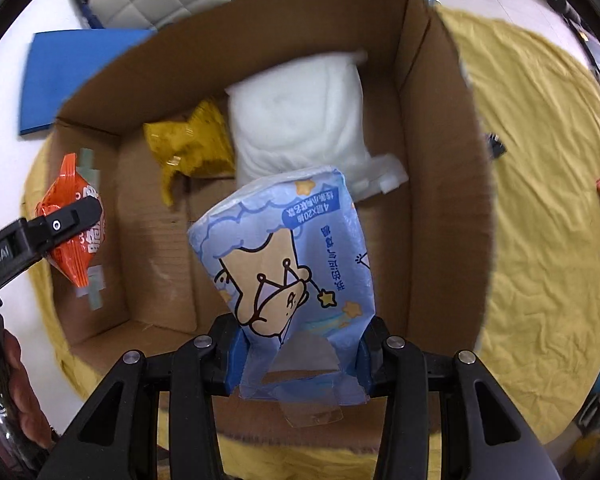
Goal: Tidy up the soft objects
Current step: 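Carry the orange bag and blue tissue pack into the box with both tools, then open both tools to release the orange bag and tissue pack in the box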
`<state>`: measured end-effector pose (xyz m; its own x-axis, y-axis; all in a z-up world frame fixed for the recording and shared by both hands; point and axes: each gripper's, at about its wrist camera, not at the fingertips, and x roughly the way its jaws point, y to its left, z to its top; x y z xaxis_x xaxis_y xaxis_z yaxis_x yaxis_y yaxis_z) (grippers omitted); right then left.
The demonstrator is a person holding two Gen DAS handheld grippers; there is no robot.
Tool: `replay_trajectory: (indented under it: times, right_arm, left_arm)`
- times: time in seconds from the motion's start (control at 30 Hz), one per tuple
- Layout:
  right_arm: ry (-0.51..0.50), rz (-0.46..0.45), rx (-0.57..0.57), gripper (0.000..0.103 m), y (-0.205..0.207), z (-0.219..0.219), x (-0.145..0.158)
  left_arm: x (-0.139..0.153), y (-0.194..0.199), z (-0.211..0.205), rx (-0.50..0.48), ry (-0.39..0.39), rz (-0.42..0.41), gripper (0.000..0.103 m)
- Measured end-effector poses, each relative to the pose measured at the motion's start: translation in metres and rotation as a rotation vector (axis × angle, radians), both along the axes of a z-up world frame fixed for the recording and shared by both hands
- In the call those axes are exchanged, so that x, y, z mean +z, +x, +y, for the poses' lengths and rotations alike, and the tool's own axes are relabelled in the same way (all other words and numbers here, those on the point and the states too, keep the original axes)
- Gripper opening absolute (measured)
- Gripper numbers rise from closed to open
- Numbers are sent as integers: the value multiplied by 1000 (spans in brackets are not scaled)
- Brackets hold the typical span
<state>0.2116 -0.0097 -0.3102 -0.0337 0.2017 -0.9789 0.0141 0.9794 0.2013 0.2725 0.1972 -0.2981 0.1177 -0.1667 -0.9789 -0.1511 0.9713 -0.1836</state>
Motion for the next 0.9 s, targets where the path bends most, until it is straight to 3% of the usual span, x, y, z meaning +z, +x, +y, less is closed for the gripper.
replay_trajectory:
  times: [0.17,0.5,0.9]
  right_arm:
    - [-37,43,-21,46,-3,7,-33]
    - [-95,78,-6,50,-6,22,-69]
    - [-134,60,-3,68,2,31,-72]
  left_arm:
    - [-37,16,1,-25,16,64,61]
    - [-68,39,-21,-117,96,91,63]
    - [-66,38,-28,-109,84,126,64]
